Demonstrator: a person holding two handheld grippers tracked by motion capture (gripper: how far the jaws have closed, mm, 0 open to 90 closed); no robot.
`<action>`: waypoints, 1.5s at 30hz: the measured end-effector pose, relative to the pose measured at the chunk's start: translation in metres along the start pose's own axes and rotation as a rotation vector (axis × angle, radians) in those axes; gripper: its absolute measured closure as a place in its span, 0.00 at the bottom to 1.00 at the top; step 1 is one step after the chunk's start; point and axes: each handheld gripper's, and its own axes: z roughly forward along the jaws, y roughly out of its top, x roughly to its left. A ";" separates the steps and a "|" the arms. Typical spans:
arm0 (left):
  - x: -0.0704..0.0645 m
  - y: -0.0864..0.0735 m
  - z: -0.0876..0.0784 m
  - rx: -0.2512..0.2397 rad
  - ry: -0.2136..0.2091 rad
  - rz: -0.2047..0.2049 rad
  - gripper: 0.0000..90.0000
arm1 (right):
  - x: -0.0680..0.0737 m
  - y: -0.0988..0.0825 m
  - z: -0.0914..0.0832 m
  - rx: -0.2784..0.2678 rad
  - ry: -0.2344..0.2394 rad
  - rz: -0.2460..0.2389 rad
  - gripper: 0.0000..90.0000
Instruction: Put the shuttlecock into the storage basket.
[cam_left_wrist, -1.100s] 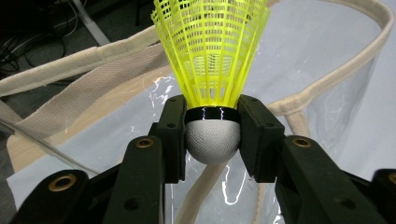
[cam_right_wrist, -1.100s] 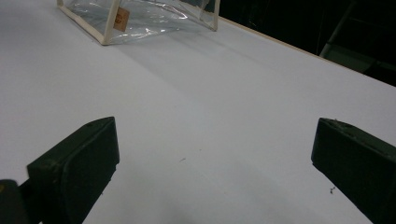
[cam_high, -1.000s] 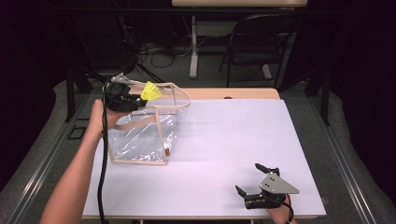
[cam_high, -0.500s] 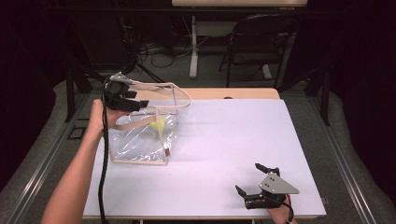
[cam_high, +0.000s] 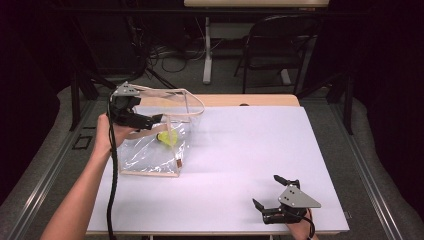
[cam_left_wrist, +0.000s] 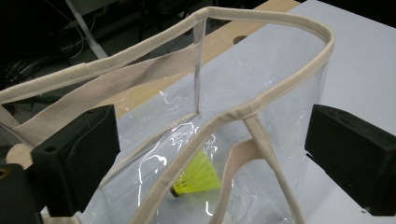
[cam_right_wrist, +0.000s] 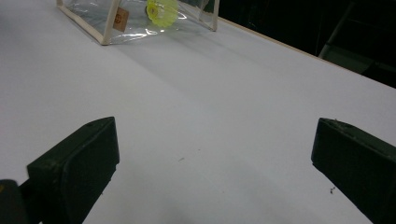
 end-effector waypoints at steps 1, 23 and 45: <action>-0.002 -0.001 -0.001 -0.007 -0.003 -0.004 0.02 | 0.000 0.000 0.000 -0.003 0.000 0.000 0.00; -0.036 -0.036 -0.031 -0.093 0.008 0.008 0.00 | 0.001 0.001 -0.001 -0.002 -0.001 -0.002 0.00; -0.070 -0.079 -0.047 -0.172 0.009 0.002 0.00 | 0.002 0.001 0.000 -0.004 -0.001 -0.003 0.00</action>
